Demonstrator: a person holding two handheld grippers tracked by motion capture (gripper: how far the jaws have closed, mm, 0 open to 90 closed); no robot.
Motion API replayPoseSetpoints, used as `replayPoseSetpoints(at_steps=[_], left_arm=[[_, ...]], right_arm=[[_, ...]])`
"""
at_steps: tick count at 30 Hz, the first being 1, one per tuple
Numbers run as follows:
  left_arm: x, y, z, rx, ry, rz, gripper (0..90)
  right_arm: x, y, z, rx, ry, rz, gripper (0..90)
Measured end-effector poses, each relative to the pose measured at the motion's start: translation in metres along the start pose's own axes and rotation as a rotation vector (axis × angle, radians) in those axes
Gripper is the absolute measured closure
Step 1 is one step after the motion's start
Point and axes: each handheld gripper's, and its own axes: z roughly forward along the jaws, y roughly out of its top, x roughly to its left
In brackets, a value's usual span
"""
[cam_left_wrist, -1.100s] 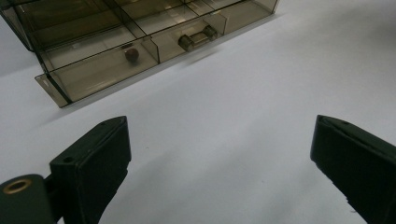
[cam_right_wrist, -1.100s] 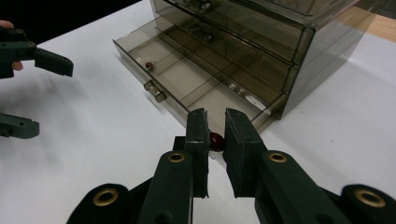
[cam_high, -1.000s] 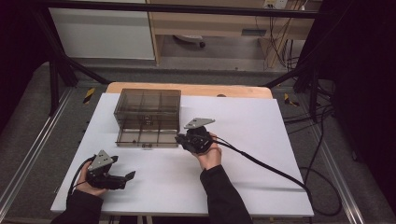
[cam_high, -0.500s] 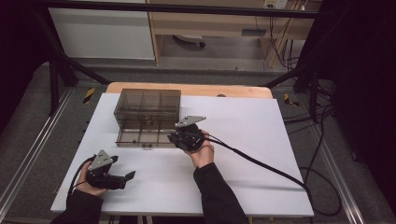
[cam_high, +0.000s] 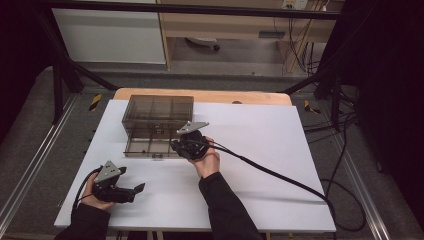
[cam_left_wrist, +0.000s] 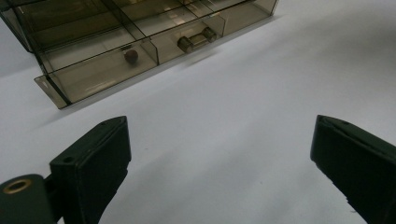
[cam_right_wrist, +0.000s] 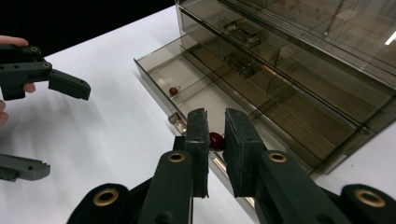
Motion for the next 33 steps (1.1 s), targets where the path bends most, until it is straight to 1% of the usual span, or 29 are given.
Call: replayPoseSetpoints(at_steps=[4, 7, 10, 12, 18, 23, 27, 30, 33], left_arm=[[0.000, 0.000, 0.000, -0.001, -0.001, -0.001, 5.0], [0.000, 0.000, 0.000, -0.001, -0.001, -0.001, 5.0], [0.000, 0.000, 0.000, -0.001, -0.001, -0.001, 5.0], [0.000, 0.000, 0.000, -0.001, -0.001, -0.001, 5.0], [0.000, 0.000, 0.000, -0.001, -0.002, 0.001, 5.0], [0.000, 0.000, 0.000, -0.002, -0.003, 0.000, 5.0], [0.000, 0.000, 0.000, -0.001, -0.004, 0.000, 5.0], [0.000, 0.000, 0.000, -0.001, -0.003, 0.000, 5.0], [0.000, 0.000, 0.000, -0.002, -0.004, 0.000, 5.0]], right_arm=[[0.004, 0.004, 0.006, -0.003, 0.005, -0.004, 80.4], [0.006, 0.007, 0.011, 0.000, 0.006, -0.016, 80.4], [0.007, 0.009, 0.016, -0.005, 0.018, -0.007, 80.4], [0.008, 0.011, 0.019, 0.002, 0.011, -0.014, 80.4], [0.012, 0.017, 0.028, -0.005, 0.020, -0.022, 80.4], [0.015, 0.021, 0.036, 0.002, 0.019, -0.034, 80.4], [0.016, 0.024, 0.043, 0.005, 0.023, -0.029, 80.4], [0.018, 0.026, 0.048, 0.009, 0.024, -0.040, 80.4], [0.019, 0.027, 0.053, 0.007, 0.029, -0.035, 80.4]])
